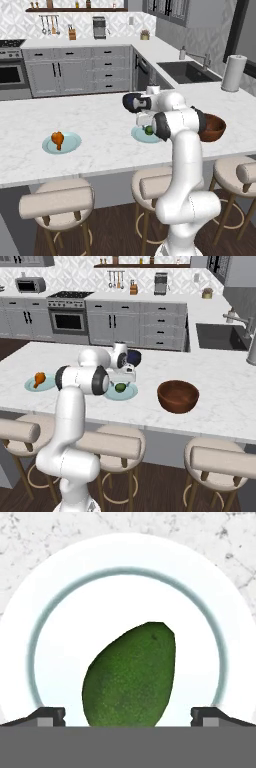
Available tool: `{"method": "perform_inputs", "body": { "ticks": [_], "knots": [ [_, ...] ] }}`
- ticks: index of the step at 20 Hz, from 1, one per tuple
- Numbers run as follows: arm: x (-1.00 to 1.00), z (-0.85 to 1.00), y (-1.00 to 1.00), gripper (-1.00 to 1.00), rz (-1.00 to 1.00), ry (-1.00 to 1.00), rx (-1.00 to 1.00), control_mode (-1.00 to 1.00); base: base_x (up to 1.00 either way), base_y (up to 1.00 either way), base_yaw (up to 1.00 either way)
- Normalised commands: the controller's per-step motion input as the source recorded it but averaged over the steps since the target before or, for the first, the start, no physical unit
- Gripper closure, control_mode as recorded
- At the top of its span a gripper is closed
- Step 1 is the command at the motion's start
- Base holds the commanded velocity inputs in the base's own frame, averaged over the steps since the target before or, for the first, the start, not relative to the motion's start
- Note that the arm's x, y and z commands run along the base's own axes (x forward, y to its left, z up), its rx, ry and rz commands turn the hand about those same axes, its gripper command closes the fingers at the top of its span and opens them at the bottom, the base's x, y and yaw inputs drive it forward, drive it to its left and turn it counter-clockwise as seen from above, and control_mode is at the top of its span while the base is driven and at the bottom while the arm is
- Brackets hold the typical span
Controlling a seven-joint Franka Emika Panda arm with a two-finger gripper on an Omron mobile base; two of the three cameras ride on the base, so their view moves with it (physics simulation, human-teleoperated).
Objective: Pick the chicken drumstick and avocado from their plates and place them in the bowl. Then put the bowl in the fridge.
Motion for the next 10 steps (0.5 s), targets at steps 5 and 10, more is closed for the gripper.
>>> {"method": "perform_inputs", "body": {
  "ticks": [5,10],
  "knots": [
    [0.00,-0.22,0.00,-1.00,0.00,0.01,0.00,-1.00,0.00,0.00,0.00],
    [0.00,-0.27,0.00,-1.00,0.00,0.01,0.00,-1.00,0.00,0.00,0.00]
  ]
}}
